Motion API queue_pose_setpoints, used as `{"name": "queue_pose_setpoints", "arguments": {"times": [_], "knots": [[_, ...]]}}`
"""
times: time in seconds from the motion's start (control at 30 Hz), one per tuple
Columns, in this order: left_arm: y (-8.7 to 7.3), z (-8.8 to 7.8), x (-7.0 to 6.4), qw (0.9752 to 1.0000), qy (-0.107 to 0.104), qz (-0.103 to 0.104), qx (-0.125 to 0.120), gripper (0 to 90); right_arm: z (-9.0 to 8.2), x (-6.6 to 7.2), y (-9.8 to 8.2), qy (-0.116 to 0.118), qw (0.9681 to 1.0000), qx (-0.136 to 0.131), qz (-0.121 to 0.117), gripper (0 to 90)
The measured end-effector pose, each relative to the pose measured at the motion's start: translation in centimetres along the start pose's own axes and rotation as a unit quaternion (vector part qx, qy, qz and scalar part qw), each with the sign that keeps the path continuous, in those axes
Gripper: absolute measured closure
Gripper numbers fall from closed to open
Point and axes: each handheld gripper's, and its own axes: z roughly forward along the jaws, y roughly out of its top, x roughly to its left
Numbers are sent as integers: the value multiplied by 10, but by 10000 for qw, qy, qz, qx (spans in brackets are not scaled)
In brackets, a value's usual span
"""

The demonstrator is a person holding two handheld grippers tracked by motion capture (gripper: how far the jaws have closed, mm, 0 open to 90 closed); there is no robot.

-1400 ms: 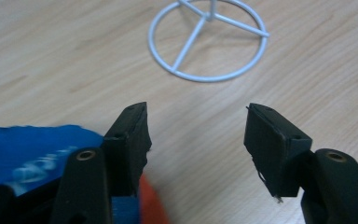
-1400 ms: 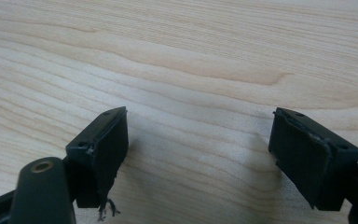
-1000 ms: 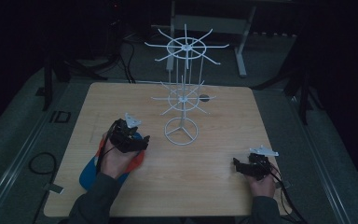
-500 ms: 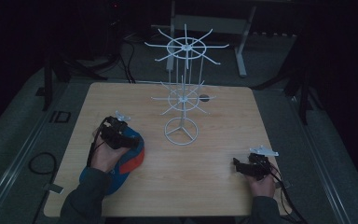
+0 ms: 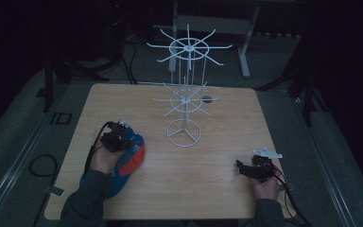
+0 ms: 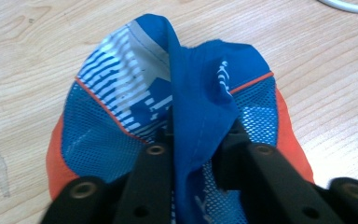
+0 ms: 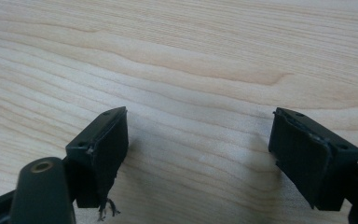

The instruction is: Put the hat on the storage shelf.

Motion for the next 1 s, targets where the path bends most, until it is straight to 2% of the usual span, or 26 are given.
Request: {"name": "queue_pose_setpoints", "arguments": {"times": [0.17, 0.43, 0.67, 1.0], "knots": [[0, -12, 6, 9998, -139, -20, -166, 872, 0, 0, 0, 1, 10000, 2, 3, 196], [0, -35, 12, 9982, -244, 9, -542, 881, 0, 0, 0, 0, 10000, 2, -2, 196], [3, -53, 17, 9968, -221, 65, -771, 884, 0, 0, 0, -3, 10000, -9, -3, 196], [9, -80, 22, 9916, -397, 49, -1230, 888, 0, 0, 0, -4, 10000, -5, -15, 196]]}}
